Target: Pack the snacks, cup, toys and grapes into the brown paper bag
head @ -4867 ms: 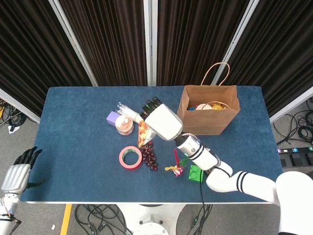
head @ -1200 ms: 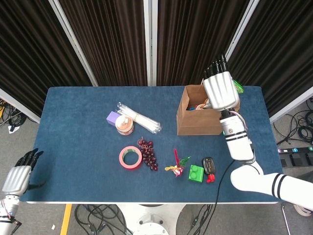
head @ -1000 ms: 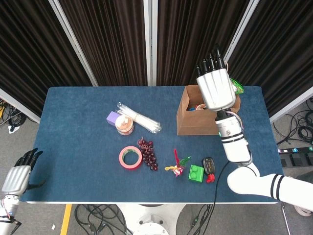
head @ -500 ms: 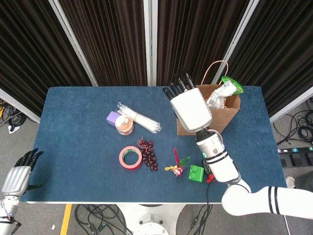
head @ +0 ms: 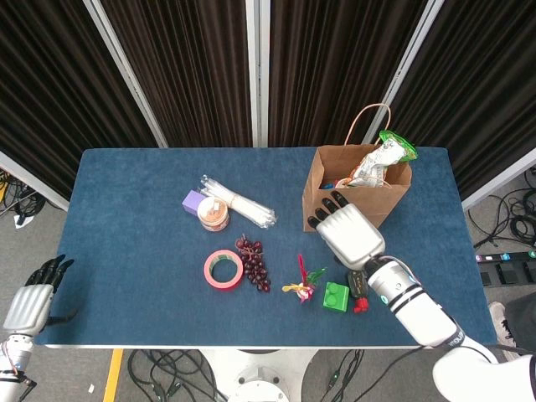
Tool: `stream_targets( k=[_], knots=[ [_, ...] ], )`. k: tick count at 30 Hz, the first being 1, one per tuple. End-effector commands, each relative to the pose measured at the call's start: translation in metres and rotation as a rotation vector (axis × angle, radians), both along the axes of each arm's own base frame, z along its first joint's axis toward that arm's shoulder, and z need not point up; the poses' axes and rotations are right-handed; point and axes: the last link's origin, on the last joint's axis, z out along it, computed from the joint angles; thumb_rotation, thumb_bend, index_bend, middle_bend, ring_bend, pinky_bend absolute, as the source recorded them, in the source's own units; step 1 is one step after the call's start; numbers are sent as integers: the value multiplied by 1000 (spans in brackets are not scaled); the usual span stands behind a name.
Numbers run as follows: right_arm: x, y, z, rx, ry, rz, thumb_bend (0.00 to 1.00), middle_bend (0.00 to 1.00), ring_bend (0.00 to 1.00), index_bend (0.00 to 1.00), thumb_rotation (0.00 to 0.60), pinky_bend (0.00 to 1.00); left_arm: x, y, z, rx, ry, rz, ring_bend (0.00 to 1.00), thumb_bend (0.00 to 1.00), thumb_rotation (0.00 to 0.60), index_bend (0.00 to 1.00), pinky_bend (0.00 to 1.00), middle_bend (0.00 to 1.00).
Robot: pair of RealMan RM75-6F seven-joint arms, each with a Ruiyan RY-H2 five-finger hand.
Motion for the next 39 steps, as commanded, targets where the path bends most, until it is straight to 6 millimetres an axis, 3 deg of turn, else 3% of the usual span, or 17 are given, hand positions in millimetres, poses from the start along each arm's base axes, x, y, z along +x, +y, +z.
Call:
stream_targets(
  k=[1, 8, 14, 18, 25, 28, 34, 39],
  knots=[
    [-24, 17, 2, 35, 49, -48, 0, 324, 198, 335, 600, 178, 0, 0, -1, -3, 2, -1, 27, 232, 600, 138, 167, 133],
    [-84, 41, -6, 101, 98, -126, 0, 325, 203, 336, 600, 178, 1, -1, -1, -3, 6, -10, 27, 233, 600, 137, 167, 133],
    [-135, 43, -22, 133, 120, -157, 0, 316, 170, 340, 600, 113, 1, -1, -2, -8, 11, -12, 27, 232, 600, 137, 167, 133],
    [-152, 46, -35, 141, 91, -154, 0, 291, 123, 325, 600, 71, 1, -1, -3, -11, 14, -12, 27, 233, 600, 138, 167, 133],
    [-168, 65, -64, 89, -24, -212, 0, 295, 124, 311, 600, 48, -1, -1, -2, -11, 16, -9, 27, 233, 600, 138, 167, 133],
    [-167, 72, -74, 43, -83, -203, 0, 286, 122, 311, 600, 3, 0, -2, -2, -12, 14, -10, 27, 233, 600, 137, 167, 133],
    [-162, 76, -88, -46, -239, -218, 0, 244, 58, 305, 600, 0, 0, -2, -2, -10, 11, -11, 28, 232, 600, 138, 167, 133],
    [-167, 84, -110, -64, -293, -293, 0, 253, 56, 295, 600, 0, -1, -2, -2, -15, 10, -10, 27, 233, 600, 138, 167, 133]
  ],
)
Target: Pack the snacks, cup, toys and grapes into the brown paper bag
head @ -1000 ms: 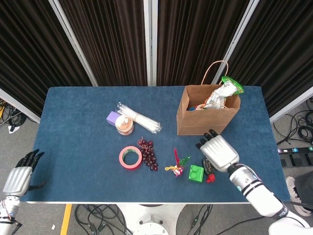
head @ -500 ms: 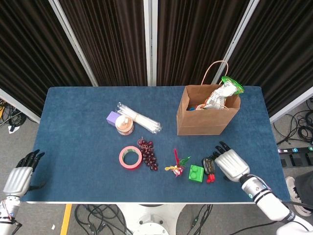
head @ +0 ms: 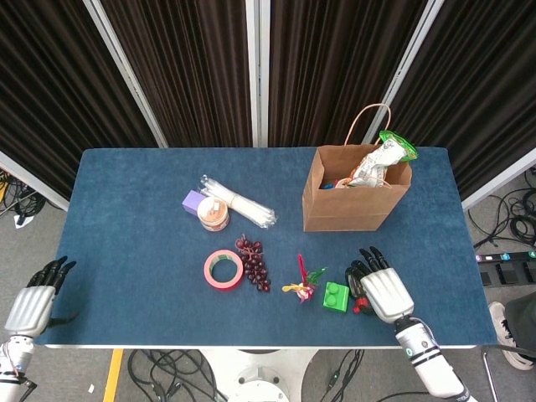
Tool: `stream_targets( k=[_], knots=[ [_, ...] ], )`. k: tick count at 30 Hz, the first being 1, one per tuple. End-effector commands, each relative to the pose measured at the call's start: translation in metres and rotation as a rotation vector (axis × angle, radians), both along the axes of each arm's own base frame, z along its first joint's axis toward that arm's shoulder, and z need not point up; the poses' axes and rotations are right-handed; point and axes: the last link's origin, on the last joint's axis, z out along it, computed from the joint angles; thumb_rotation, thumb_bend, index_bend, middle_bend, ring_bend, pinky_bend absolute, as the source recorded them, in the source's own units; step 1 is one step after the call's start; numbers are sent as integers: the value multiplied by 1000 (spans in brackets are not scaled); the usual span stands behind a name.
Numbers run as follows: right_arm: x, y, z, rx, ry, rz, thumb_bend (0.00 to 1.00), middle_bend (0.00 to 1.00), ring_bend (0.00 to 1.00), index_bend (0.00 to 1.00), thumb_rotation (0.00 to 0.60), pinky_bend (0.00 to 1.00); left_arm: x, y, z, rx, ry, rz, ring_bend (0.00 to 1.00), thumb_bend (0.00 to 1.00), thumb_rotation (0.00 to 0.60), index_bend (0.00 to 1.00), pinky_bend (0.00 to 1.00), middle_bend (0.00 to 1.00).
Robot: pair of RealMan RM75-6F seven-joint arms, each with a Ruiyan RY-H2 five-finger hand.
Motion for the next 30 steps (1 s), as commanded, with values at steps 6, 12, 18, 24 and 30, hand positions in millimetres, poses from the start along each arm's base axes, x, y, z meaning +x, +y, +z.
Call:
stream_targets(
  k=[6, 12, 18, 24, 30],
  knots=[
    [-6, 10, -30, -31, -43, -126, 0, 258, 56, 295, 600, 0, -1, 0, 1, 1, -3, 5, 27, 233, 600, 137, 167, 133],
    [1, 15, -40, -40, -62, -145, 0, 258, 55, 295, 600, 0, -1, -1, 1, -1, -7, 2, 27, 233, 600, 138, 167, 133],
    [8, 15, -46, -57, -68, -142, 0, 247, 47, 295, 600, 0, 0, -1, 2, -1, -9, -1, 27, 233, 600, 137, 167, 133],
    [7, 17, -57, -34, -61, -170, 0, 231, 34, 278, 600, 0, 0, -1, 1, -6, -11, -4, 27, 234, 600, 137, 167, 133],
    [7, 16, -67, -13, -56, -181, 0, 218, 32, 267, 600, 0, -1, -2, 2, -6, -12, 1, 27, 233, 600, 138, 167, 133]
  ],
)
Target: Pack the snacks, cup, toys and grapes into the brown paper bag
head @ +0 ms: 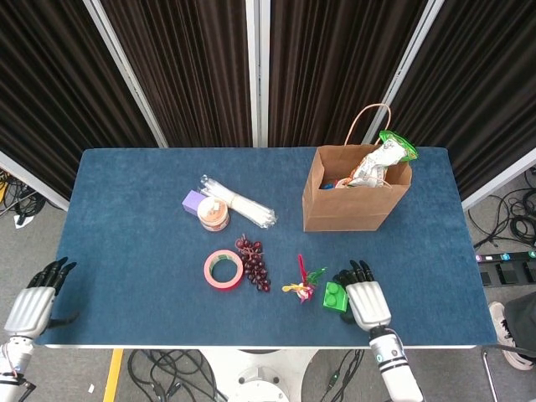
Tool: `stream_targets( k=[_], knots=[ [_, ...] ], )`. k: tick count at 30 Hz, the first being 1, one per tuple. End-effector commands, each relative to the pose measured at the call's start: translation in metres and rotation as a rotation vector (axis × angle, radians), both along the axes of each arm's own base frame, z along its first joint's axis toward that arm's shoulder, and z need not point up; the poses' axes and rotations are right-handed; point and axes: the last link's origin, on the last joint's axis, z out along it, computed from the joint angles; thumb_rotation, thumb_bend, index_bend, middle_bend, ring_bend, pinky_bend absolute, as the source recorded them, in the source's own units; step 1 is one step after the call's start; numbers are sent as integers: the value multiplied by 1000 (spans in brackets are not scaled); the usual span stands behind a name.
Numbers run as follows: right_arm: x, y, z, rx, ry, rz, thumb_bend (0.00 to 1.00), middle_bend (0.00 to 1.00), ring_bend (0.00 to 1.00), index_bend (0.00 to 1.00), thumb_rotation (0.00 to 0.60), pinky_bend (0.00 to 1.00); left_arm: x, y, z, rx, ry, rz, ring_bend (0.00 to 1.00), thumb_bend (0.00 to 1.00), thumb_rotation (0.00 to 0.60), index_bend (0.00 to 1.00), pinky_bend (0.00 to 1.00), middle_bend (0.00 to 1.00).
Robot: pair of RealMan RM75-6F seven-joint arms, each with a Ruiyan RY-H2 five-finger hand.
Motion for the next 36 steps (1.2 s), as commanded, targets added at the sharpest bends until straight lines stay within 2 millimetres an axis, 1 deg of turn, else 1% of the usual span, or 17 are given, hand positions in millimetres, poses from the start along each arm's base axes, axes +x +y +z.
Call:
stream_targets(
  k=[1, 12, 18, 23, 28, 31, 33, 36],
  knots=[
    [0, -2, -3, 1, 1, -4, 0, 217, 32, 267, 600, 0, 0, 0, 0, 0, 0, 1, 27, 233, 600, 137, 167, 133],
    [3, -7, -15, 26, -1, -20, 0, 235, 54, 267, 600, 0, 0, -2, -1, -10, -3, -3, 27, 233, 600, 138, 167, 133],
    [6, -10, -20, 29, 1, -10, 0, 297, 184, 265, 600, 0, -1, -1, 0, -5, -9, 1, 27, 232, 600, 138, 167, 133],
    [6, -11, -20, 11, -2, -7, 0, 377, 290, 267, 600, 0, -1, -1, -1, -10, -9, 0, 27, 233, 600, 137, 167, 133],
    [5, -11, -20, 11, 4, -18, 0, 424, 335, 290, 600, 0, -1, -1, -1, -10, -10, 3, 27, 233, 600, 138, 167, 133],
    [7, -13, -19, 13, -7, -20, 1, 471, 384, 316, 600, 0, -2, -1, -1, -10, -11, 8, 27, 233, 600, 137, 168, 133],
    [8, -14, -17, 8, -13, -14, 18, 494, 408, 332, 600, 0, -2, -1, 0, -7, -12, 9, 27, 233, 600, 137, 168, 133],
    [10, -15, -14, -5, -17, -2, 55, 505, 419, 335, 600, 0, -2, -1, 0, -8, -12, 9, 27, 234, 600, 138, 168, 133]
  ],
)
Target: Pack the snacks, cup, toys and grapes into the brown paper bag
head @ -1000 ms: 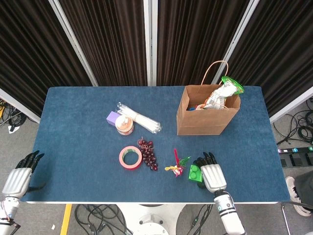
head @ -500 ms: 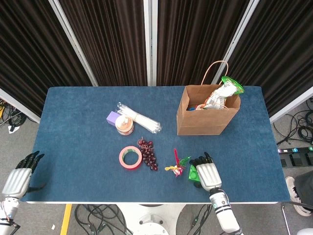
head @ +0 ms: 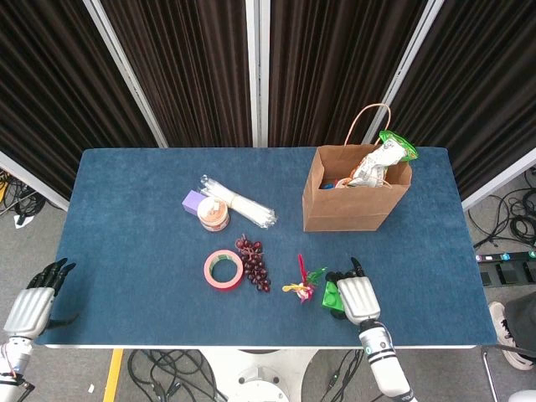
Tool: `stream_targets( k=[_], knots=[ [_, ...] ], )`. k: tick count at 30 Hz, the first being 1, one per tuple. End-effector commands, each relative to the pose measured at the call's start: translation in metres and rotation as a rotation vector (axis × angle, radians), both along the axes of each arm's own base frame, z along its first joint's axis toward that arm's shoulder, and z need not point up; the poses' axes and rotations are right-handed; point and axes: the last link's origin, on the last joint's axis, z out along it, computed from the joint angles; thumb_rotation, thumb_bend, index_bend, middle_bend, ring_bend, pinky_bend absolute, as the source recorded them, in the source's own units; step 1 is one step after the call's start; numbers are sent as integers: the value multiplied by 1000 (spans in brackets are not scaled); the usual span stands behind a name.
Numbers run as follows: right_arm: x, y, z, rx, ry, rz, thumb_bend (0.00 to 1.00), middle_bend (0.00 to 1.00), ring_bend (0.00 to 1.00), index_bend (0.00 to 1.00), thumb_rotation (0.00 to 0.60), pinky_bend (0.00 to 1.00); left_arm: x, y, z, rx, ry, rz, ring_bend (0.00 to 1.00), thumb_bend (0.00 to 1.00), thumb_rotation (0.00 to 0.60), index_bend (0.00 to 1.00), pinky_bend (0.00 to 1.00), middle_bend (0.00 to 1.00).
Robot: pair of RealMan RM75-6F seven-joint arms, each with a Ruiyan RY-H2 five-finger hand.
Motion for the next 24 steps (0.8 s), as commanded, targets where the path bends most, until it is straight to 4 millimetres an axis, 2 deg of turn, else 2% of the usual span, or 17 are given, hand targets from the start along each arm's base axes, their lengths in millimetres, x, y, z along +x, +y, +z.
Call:
stream_targets(
  k=[1, 5, 11, 17, 21, 24],
  knots=[
    [2, -1, 4, -13, -5, 11, 64, 507, 420, 335, 600, 0, 0, 0, 0, -1, 0, 0, 27, 233, 600, 137, 168, 133],
    [7, -4, 17, -39, -10, 35, 86, 510, 421, 342, 600, 0, 0, 0, 0, 0, 1, -3, 27, 233, 600, 137, 167, 133],
    [28, -13, 64, -138, -13, 124, 89, 523, 430, 361, 600, 0, 0, 1, 0, 3, 1, 0, 27, 233, 600, 137, 167, 133],
    [71, -28, 129, -306, -10, 253, 97, 524, 428, 370, 600, 0, 2, 1, 0, 12, -3, -5, 27, 234, 600, 138, 168, 133],
    [103, -40, 164, -399, -9, 323, 99, 524, 428, 377, 600, 0, 2, 1, -1, 8, -3, -5, 27, 233, 600, 137, 168, 133],
    [127, -52, 182, -454, -7, 361, 101, 524, 428, 379, 600, 4, 3, 1, -2, 8, -3, -8, 27, 233, 600, 138, 167, 133]
  ],
)
